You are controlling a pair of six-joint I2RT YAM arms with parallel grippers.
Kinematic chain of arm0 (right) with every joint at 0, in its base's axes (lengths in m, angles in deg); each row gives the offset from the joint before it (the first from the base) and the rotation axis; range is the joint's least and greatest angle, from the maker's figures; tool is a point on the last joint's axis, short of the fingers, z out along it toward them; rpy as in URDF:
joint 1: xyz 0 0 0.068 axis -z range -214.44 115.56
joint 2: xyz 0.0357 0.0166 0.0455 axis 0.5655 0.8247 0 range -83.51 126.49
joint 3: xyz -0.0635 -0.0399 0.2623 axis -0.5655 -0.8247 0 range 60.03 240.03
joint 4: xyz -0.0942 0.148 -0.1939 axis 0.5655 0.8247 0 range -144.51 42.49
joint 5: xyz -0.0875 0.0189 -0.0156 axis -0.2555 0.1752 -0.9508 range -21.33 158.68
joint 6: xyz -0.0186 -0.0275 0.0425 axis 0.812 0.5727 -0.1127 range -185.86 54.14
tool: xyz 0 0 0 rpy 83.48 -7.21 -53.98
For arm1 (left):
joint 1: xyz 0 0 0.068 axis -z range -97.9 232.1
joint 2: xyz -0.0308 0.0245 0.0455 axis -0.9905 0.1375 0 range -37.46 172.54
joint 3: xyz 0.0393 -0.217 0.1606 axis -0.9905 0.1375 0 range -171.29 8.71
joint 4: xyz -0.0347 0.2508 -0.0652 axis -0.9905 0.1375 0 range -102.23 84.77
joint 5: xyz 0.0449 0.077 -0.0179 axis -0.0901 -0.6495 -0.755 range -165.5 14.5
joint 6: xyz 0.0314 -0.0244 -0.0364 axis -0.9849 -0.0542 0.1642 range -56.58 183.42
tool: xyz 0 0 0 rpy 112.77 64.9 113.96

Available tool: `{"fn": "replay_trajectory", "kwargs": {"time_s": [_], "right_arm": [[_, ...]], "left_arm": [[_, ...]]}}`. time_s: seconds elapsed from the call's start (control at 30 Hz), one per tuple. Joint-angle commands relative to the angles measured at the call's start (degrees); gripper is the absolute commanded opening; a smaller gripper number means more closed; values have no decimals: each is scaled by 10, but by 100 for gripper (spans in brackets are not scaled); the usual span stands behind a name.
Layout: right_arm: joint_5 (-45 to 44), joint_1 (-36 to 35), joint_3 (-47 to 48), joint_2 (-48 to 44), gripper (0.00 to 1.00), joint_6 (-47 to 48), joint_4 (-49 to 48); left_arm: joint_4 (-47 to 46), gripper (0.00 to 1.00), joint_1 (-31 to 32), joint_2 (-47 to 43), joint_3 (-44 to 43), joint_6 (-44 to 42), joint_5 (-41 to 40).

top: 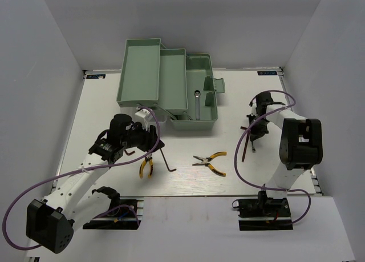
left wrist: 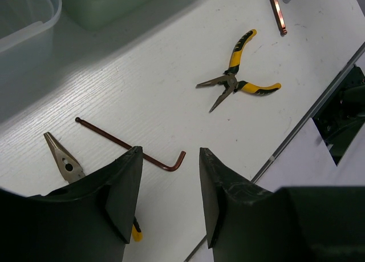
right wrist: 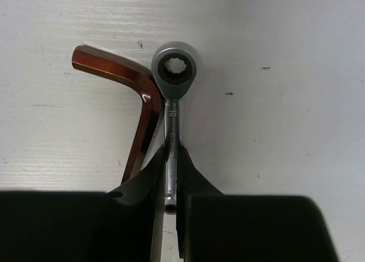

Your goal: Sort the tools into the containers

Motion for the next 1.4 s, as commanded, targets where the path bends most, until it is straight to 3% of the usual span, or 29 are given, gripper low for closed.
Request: {"fn": "replay_trajectory", "kwargs": {"time_s": [0.0,0.6,0.77,0.9,1.07,1.23,1.37], "right_arm": [[10,9,-22,32,3,-1,-8],[40,9,13,-111,0,17,12],[103,9,44,-127,0,18,25],[240,-19,118,-117,0,10,33],[338,-70,313,-53,0,-42,40],[354,-150,465,71,0,-97,47],[288,-191,534,158,0,-118,50]], "left_arm": [[-6,55,-2,-7,-20,-5,12],[-11,55,-2,-12,-14,-5,18],[-11,53,-2,-12,-14,-5,23],[-16,52,-2,1,-14,-5,42],[-16,52,-2,18,-9,-5,48],[0,48,6,40,-4,9,-8],[37,43,11,66,-4,32,-55]]}}
